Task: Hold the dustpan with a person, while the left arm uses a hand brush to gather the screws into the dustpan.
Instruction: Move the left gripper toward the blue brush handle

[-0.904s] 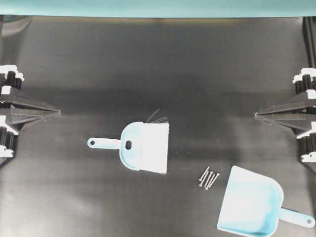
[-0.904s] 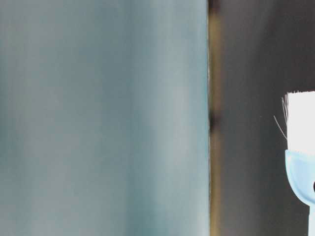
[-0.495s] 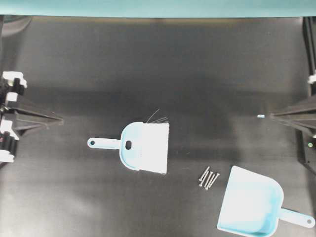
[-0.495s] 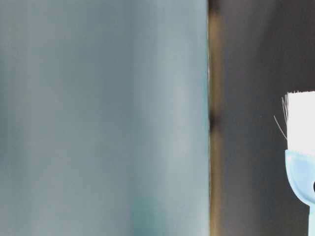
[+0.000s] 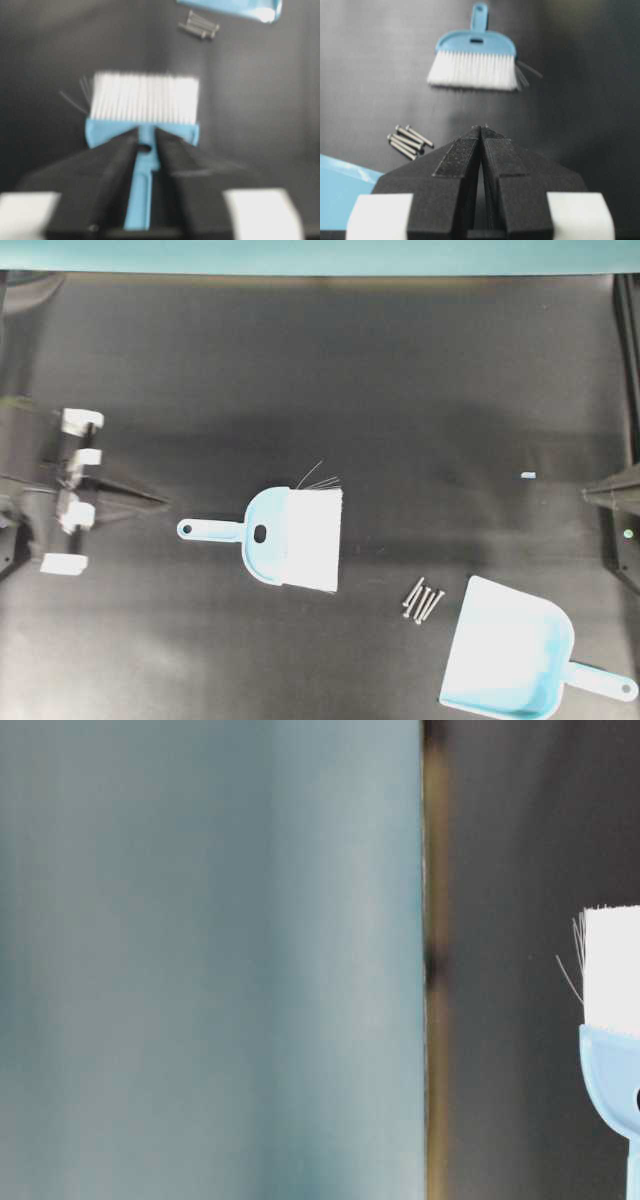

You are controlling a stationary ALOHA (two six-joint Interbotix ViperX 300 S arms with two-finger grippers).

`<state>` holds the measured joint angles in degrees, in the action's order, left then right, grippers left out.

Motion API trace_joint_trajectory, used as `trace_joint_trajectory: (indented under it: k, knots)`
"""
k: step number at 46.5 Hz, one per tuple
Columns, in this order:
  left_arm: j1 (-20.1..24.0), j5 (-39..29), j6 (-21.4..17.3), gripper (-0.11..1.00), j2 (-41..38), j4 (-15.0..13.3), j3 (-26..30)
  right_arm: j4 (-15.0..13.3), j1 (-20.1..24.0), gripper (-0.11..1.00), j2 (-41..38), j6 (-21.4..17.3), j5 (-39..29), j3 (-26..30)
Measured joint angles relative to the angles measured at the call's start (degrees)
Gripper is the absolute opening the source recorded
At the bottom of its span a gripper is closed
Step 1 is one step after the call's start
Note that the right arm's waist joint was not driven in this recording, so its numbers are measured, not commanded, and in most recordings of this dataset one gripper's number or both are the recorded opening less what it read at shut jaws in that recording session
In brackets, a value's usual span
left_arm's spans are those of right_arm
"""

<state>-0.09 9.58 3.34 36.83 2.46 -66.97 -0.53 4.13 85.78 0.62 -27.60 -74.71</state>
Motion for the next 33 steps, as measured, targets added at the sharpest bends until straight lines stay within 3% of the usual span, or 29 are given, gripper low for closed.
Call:
trace_joint_trajectory:
  k: [6,11,19,33]
  knots:
    - [0.0,6.8,-0.1,0.66,-5.4,0.0,-1.2,-0.4,0.0,0.0,2.5,0.3,1.7,-1.9]
    - [0.1,12.1,0.3,0.87,-10.6,0.0,-2.5,-0.6,0.0,0.0,3.6,0.8,1.9,-3.3]
    - [0.6,18.9,0.6,0.84,-20.4,0.0,-2.3,-0.7,0.0,0.0,3.9,1.5,1.9,-3.4]
    - [1.9,24.9,0.5,0.84,-35.5,0.0,0.1,-0.7,0.0,0.0,3.9,1.6,2.0,-3.5]
